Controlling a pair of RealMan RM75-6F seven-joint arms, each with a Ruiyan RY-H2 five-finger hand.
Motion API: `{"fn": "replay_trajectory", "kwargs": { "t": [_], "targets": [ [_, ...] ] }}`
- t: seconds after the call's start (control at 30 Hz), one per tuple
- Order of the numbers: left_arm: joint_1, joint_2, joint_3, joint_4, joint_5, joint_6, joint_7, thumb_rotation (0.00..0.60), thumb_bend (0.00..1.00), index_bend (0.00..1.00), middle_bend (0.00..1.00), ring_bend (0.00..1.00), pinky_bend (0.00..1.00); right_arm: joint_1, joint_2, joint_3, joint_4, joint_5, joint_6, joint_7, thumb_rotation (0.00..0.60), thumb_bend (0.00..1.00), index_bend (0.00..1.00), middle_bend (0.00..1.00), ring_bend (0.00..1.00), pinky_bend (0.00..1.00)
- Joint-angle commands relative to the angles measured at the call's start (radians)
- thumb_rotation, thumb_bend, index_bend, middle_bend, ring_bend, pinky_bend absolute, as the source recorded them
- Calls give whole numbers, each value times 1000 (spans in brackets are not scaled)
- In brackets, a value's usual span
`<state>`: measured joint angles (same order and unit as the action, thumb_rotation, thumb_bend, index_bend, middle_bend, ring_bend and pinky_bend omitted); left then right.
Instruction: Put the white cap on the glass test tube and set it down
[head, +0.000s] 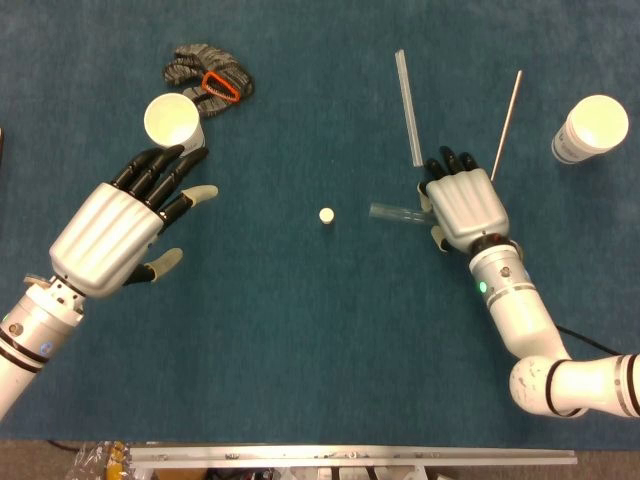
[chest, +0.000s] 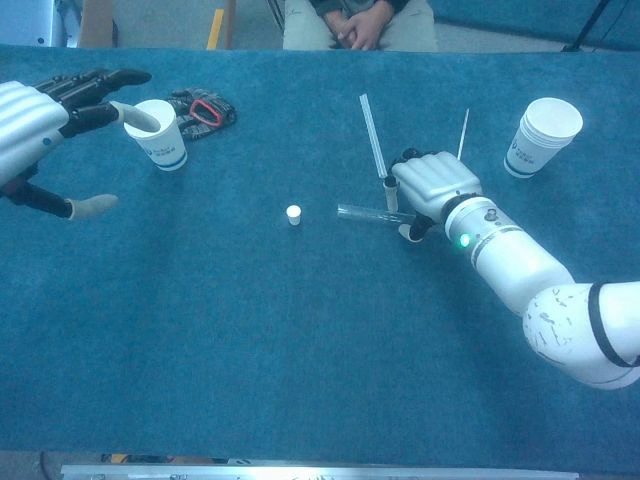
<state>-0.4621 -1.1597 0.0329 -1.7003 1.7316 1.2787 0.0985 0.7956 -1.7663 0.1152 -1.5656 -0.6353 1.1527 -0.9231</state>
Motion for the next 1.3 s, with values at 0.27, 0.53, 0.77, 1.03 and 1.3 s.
{"fn": "replay_trajectory", "kwargs": {
  "t": [0.27, 0.53, 0.77, 1.03, 1.3],
  "targets": [
    [0, -5, -2, 11, 3, -3, -12, 600, 241, 200, 0, 0, 0, 8, -19, 7, 24, 14, -3, -8, 600, 327, 489, 195, 18, 138],
    [2, -8, -1, 20, 5, -3, -21, 600, 241, 200, 0, 0, 0, 13, -39, 14, 46, 14, -6, -6, 600, 416, 547, 219, 33, 154],
    [6, -3, 0, 23, 4, -2, -26, 600, 241, 193, 0, 0, 0, 10, -32, 28, 31, -7, -4, 22, 600, 451, 576, 234, 41, 163],
    [8, 15, -1, 15, 3, 1, -36, 600, 242, 193, 0, 0, 0, -9, 62, 64, -89, -61, 15, 91, 600, 453, 594, 240, 46, 164],
    [4, 29, -10, -17, 2, 3, -52, 600, 241, 231, 46, 0, 2, -51, 205, 106, -228, -110, 22, 210, 600, 453, 612, 247, 53, 164]
  ]
}}
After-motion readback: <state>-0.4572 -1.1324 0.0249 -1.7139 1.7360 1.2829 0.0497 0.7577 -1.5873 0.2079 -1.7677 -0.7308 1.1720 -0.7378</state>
